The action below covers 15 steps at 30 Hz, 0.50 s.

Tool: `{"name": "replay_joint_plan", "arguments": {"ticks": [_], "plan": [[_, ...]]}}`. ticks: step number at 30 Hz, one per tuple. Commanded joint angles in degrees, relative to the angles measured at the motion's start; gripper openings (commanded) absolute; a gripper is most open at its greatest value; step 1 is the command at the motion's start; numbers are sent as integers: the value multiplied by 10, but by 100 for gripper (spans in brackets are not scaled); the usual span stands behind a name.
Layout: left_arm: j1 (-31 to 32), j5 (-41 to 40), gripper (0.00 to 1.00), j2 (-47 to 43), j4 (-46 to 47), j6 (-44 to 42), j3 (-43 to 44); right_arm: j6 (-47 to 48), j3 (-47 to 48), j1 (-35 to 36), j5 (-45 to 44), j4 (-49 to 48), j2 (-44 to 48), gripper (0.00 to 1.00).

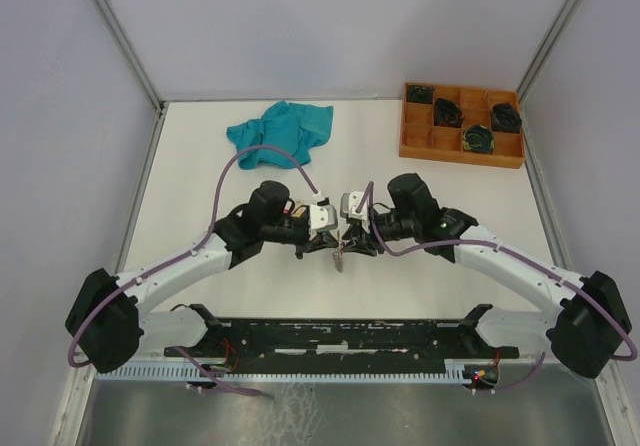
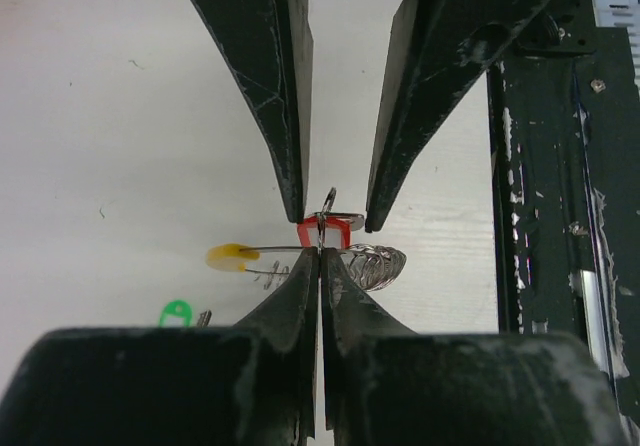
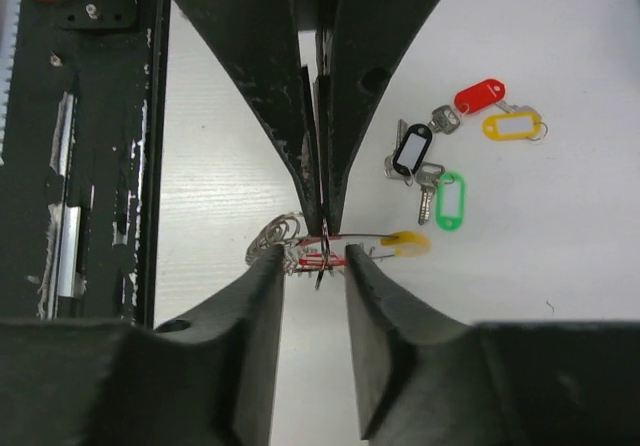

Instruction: Put the keys on the keyring

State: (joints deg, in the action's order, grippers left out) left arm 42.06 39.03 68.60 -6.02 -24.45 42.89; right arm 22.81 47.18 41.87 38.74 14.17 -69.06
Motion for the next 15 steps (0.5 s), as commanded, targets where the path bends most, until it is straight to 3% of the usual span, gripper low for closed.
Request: {"name": "replay_joint_plan", "arguments": {"ticks": [1,9,15], "plan": [[9,-10,3,-26,111,65,-27,15,38,-1,8,-9,44,44],[9,-32,3,-49,204,111,-86,-4,-1,-22,-21,-4,95,47],[9,-33,3,-53,296,148,-139,1,-11,-29,-9,3,83,44]]}}
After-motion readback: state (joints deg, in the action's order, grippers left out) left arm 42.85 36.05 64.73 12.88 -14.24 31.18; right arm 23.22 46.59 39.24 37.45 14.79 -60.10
